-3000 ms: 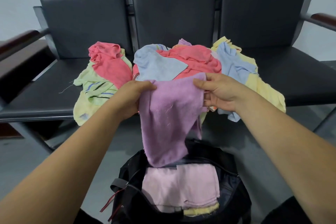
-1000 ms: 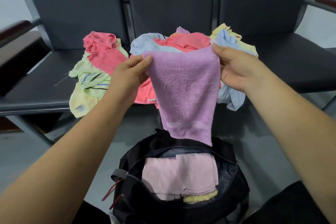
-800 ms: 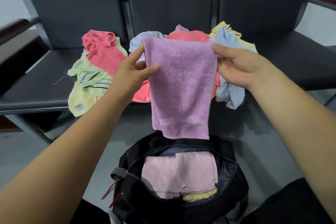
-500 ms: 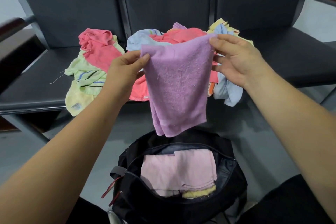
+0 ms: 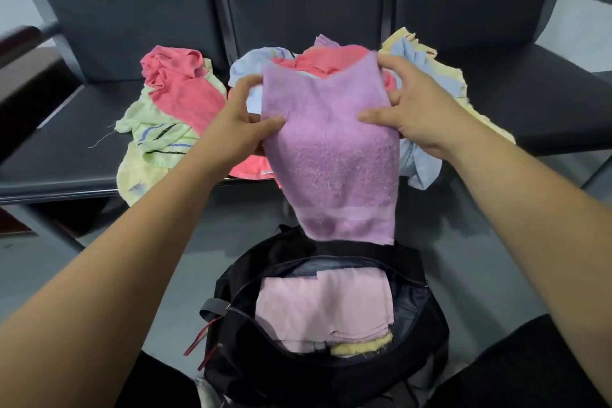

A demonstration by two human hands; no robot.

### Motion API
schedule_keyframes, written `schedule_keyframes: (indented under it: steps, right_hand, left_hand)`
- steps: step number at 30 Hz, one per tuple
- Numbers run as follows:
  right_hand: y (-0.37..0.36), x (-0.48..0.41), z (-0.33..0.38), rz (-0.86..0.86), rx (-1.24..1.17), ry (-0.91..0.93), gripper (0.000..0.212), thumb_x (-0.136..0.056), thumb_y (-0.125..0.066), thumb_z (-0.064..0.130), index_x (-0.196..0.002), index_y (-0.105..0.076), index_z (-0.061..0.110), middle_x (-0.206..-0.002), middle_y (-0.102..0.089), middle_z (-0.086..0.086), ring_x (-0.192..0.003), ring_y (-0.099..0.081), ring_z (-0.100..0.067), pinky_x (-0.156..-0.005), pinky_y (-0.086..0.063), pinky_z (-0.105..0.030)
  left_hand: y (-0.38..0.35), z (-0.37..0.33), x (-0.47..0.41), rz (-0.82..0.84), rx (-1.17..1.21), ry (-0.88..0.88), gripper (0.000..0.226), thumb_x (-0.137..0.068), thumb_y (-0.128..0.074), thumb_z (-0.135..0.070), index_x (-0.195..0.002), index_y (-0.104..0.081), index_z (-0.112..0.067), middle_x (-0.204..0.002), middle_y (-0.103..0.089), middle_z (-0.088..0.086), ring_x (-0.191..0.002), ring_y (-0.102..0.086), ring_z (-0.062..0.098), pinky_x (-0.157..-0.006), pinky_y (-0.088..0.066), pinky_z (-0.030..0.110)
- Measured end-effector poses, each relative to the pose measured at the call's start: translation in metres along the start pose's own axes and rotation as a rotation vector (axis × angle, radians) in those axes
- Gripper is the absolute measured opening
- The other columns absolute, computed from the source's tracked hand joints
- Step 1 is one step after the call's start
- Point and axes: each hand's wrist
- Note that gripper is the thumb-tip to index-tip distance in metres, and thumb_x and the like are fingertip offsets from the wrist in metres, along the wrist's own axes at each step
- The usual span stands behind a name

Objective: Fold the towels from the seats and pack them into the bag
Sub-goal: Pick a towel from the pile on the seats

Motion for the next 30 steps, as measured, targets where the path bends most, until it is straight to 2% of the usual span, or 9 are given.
schedule_keyframes:
  steps: [3, 5, 9, 12, 14, 17, 25, 27, 30]
  right_hand:
    - [-0.006, -0.002, -0.016, -0.029, 0.1, -0.115, 0.044, -0.084, -0.08, 0.005, -0.119, -0.062, 0.023, -0.117, -0.062, -0.005, -0.09, -0.065, -0.017, -0.089, -0.057, -0.037]
    - [-0.009, -0.003, -0.019, -0.001, 0.061, -0.18, 0.014, -0.085, -0.078, 0.005, -0.094, -0.072, 0.014, -0.1, -0.069, -0.007, -0.092, -0.063, -0.021, -0.086, -0.057, -0.035]
    - [-0.003, 0.003, -0.008, 0.214, -0.231, -0.256, 0.024, -0.078, -0.08, 0.012, -0.1, -0.074, 0.008, -0.102, -0.076, -0.003, -0.103, -0.07, -0.016, -0.088, -0.058, -0.023]
    - [-0.003, 0.007, -0.007, 0.369, 0.51, -0.16, 0.049, -0.071, -0.09, 0.021, -0.117, -0.073, 0.024, -0.121, -0.067, 0.008, -0.111, -0.062, -0.013, -0.096, -0.051, -0.027]
    - [-0.01, 0.006, -0.01, 0.275, 0.665, -0.084, 0.037, -0.074, -0.089, 0.019, -0.107, -0.073, 0.026, -0.107, -0.066, 0.008, -0.098, -0.061, -0.014, -0.084, -0.048, -0.027]
    - [-0.012, 0.002, -0.016, 0.11, 0.202, -0.087, 0.019, -0.08, -0.084, 0.01, -0.088, -0.072, 0.022, -0.091, -0.067, -0.001, -0.087, -0.063, -0.017, -0.08, -0.056, -0.034]
    - [-0.008, -0.002, -0.024, 0.009, -0.384, -0.27, 0.025, -0.088, -0.074, 0.002, -0.107, -0.07, 0.017, -0.116, -0.068, -0.011, -0.101, -0.07, -0.026, -0.082, -0.062, -0.041]
    - [-0.008, -0.004, -0.025, -0.053, -0.443, -0.34, 0.019, -0.087, -0.073, 0.0, -0.102, -0.071, 0.011, -0.11, -0.07, -0.012, -0.099, -0.069, -0.026, -0.075, -0.062, -0.033]
    - [-0.007, -0.003, -0.03, -0.044, -0.348, -0.431, 0.014, -0.087, -0.072, -0.001, -0.099, -0.074, 0.006, -0.102, -0.073, -0.012, -0.093, -0.07, -0.021, -0.065, -0.059, -0.022]
  left_hand:
    - [-0.008, 0.008, -0.002, -0.065, 0.06, 0.096, 0.015, -0.097, -0.065, -0.02, -0.106, -0.054, -0.027, -0.07, -0.054, 0.002, -0.058, -0.045, 0.012, -0.056, -0.047, 0.029]
    - [-0.011, 0.011, -0.004, 0.018, 0.207, 0.134, 0.003, -0.093, -0.07, -0.025, -0.093, -0.067, -0.028, -0.085, -0.065, 0.0, -0.069, -0.053, 0.012, -0.062, -0.043, 0.026]
    - [-0.004, 0.006, 0.0, 0.148, -0.288, -0.011, 0.037, -0.082, -0.081, -0.021, -0.117, -0.071, -0.028, -0.112, -0.068, -0.015, -0.102, -0.062, -0.002, -0.086, -0.042, 0.004]
    - [-0.008, 0.003, 0.001, 0.092, -0.57, -0.124, 0.022, -0.092, -0.07, -0.014, -0.111, -0.072, -0.024, -0.095, -0.064, -0.022, -0.083, -0.056, -0.009, -0.073, -0.036, -0.002]
    - [-0.012, 0.005, 0.001, 0.081, -0.56, -0.1, 0.013, -0.097, -0.063, -0.017, -0.1, -0.068, -0.029, -0.082, -0.062, -0.023, -0.073, -0.054, -0.013, -0.066, -0.036, 0.002]
    - [-0.008, 0.01, 0.001, 0.073, -0.507, -0.059, 0.015, -0.101, -0.057, -0.023, -0.092, -0.062, -0.034, -0.078, -0.059, -0.018, -0.069, -0.051, -0.009, -0.065, -0.039, 0.01]
    - [-0.009, 0.009, -0.003, -0.051, 0.09, 0.114, 0.016, -0.09, -0.074, -0.03, -0.105, -0.07, -0.033, -0.094, -0.064, -0.004, -0.077, -0.057, 0.012, -0.066, -0.051, 0.027]
    - [-0.007, 0.007, -0.003, 0.064, 0.29, 0.25, 0.036, -0.082, -0.077, -0.032, -0.116, -0.065, -0.033, -0.094, -0.065, -0.002, -0.078, -0.062, 0.015, -0.072, -0.056, 0.032]
    - [0.0, 0.012, -0.001, 0.332, -0.014, 0.221, 0.053, -0.072, -0.085, -0.021, -0.122, -0.068, -0.025, -0.106, -0.073, -0.001, -0.098, -0.069, 0.014, -0.093, -0.054, 0.029]
Point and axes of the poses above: each hand's wrist, its own x-axis away from the middle knuckle, its own y-axis out of the back of the hand, z = x × y
